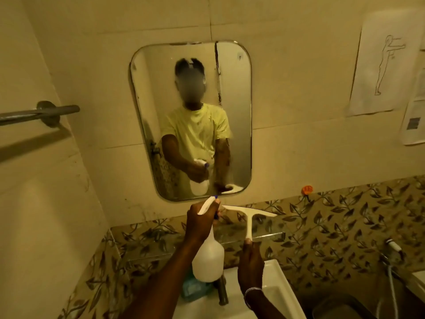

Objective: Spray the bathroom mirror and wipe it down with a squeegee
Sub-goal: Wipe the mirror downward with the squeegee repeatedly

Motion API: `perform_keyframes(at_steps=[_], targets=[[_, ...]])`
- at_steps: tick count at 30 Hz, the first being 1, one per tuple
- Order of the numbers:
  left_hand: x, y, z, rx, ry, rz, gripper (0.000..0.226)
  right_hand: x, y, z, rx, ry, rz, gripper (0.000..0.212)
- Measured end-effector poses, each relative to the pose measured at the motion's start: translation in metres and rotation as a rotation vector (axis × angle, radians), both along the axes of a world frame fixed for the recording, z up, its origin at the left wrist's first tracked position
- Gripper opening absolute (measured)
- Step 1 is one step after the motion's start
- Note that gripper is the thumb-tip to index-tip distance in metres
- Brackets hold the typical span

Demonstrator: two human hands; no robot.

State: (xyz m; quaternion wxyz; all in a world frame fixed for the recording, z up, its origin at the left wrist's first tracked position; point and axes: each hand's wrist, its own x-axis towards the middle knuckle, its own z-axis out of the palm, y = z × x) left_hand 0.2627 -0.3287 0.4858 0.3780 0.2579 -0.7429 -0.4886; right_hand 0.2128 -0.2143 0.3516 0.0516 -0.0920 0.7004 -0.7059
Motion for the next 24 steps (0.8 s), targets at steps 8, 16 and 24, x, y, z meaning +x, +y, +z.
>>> perform_keyframes(at_steps=[8,16,24], targets=[[0.015,-0.013,0.0,-0.001,0.122,0.044,0.024,-0.047,-0.005,0.175,-0.287,0.257,0.141,0.03],[0.018,-0.022,0.001,0.036,0.13,0.043,0.028,-0.06,-0.041,0.375,-0.296,0.576,0.268,0.033],[0.018,-0.029,0.003,0.08,0.132,0.033,0.029,-0.07,-0.074,0.43,-0.182,0.639,0.18,0.039]])
